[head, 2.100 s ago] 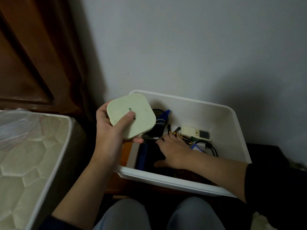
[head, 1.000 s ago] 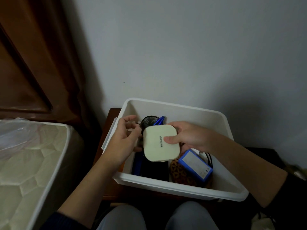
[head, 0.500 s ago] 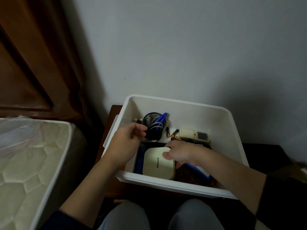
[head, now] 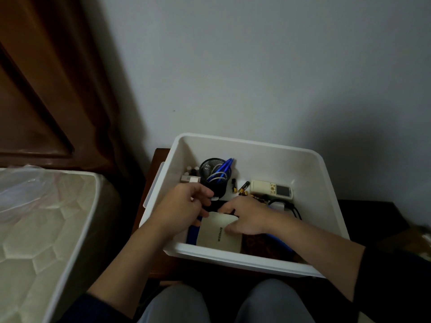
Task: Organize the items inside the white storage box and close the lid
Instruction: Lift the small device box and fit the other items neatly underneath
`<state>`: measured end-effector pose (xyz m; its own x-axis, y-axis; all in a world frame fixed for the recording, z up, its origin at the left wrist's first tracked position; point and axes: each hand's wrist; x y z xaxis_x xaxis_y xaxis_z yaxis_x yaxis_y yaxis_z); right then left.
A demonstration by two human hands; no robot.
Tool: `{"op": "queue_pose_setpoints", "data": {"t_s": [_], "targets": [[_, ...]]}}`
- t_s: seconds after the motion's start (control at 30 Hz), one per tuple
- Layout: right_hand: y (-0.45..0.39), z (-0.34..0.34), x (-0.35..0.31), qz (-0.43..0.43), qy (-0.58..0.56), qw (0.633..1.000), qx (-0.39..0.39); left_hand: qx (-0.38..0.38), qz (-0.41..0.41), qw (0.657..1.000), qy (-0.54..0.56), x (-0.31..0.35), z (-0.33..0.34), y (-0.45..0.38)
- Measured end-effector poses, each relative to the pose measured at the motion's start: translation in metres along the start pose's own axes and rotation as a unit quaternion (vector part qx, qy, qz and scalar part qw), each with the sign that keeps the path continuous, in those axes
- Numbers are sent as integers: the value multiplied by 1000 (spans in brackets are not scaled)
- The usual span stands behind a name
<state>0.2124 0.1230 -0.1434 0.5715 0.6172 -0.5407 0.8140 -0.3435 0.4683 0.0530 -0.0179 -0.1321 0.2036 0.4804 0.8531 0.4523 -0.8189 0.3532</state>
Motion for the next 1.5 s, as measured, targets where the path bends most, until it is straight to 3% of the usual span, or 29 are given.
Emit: {"op": "queue_pose_setpoints", "data": {"t_s": [0.13,0.23,0.37,0.43,0.6,0.9,1.2,1.5], "targets": [[2,0,2,-28,27,999,-13,-78,-14,988,-135,5,11,0],[4,-10,5,-25,-21,999,-14,-129,-11,952,-278,14,17,0],[6,-50,26,72,-28,980,183,-182,4,923,-338,23,27,-6],[8,-66,38,103,-11,970,221,-204,19,906,-370,26,34,-10],[-1,-58,40,134,57,973,182,-226,22,883,-410,33,44,-16],[-45,-35,32,127,158,958,201,-161,18,903,-397,37,49,-29],[-80,-21,32,223,185,927,239,-129,26,938,-320,22,47,-42],[-86,-21,38,156,290,908,260,-156,2,937,-313,15,49,-49]]}}
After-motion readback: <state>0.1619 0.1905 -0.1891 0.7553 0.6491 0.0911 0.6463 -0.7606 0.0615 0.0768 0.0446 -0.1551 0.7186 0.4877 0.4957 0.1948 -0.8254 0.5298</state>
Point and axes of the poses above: each hand's wrist, its own y-axis away from the middle knuckle, its own z-axis out of the palm, x = y × z, and after that the axes turned 2 degrees about -z, right-handed
